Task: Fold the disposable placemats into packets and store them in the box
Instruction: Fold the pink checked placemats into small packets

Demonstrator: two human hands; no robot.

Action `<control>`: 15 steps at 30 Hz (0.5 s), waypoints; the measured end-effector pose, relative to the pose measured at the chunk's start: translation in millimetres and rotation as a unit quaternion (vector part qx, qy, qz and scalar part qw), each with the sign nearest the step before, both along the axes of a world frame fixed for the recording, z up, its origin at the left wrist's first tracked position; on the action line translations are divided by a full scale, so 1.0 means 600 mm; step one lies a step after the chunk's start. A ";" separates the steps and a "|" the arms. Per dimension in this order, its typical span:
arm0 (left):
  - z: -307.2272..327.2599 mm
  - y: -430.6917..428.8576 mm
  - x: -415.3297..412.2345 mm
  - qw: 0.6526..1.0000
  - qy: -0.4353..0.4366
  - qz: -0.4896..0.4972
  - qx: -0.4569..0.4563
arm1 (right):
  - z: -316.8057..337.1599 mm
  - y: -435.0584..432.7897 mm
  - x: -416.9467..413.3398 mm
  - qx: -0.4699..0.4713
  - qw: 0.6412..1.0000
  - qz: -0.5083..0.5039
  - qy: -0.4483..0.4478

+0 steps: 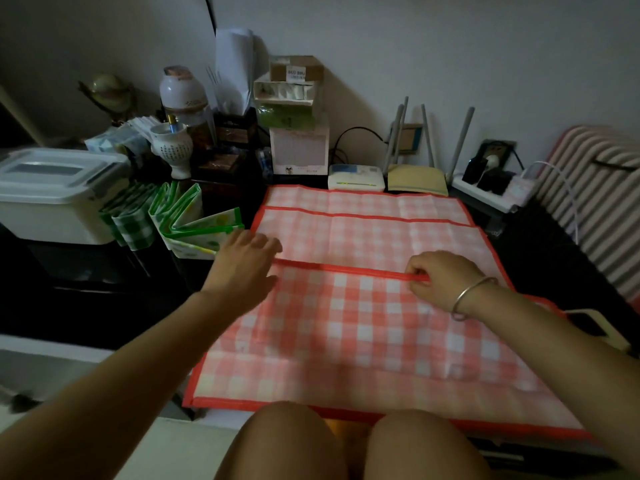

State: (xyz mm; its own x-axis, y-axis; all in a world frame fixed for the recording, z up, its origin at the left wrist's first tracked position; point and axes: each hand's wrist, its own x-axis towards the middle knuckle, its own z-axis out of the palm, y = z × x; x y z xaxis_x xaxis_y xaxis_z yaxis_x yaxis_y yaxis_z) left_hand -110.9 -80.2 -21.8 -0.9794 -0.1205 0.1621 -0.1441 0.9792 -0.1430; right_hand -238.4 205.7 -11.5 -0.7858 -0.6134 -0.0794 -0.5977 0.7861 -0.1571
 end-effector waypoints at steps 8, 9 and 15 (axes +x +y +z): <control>-0.112 0.039 0.027 0.987 -0.055 -0.092 0.117 | -0.111 -0.024 -0.040 -0.049 0.997 -0.051 0.026; -0.123 0.037 0.027 0.987 -0.067 -0.088 0.119 | -0.120 -0.024 -0.041 -0.067 0.996 -0.053 0.038; -0.152 0.039 0.030 0.987 -0.060 -0.062 0.138 | -0.142 -0.026 -0.044 -0.112 0.988 -0.062 0.090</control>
State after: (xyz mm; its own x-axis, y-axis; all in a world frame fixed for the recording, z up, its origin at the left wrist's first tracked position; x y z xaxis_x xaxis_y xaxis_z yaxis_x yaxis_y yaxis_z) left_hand -92.7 -56.5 -113.3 -0.9995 -0.0225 0.0219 -0.0197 0.9923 0.1220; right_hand -264.7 189.8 -96.8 -0.8447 -0.4982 0.1956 -0.5335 0.8127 -0.2342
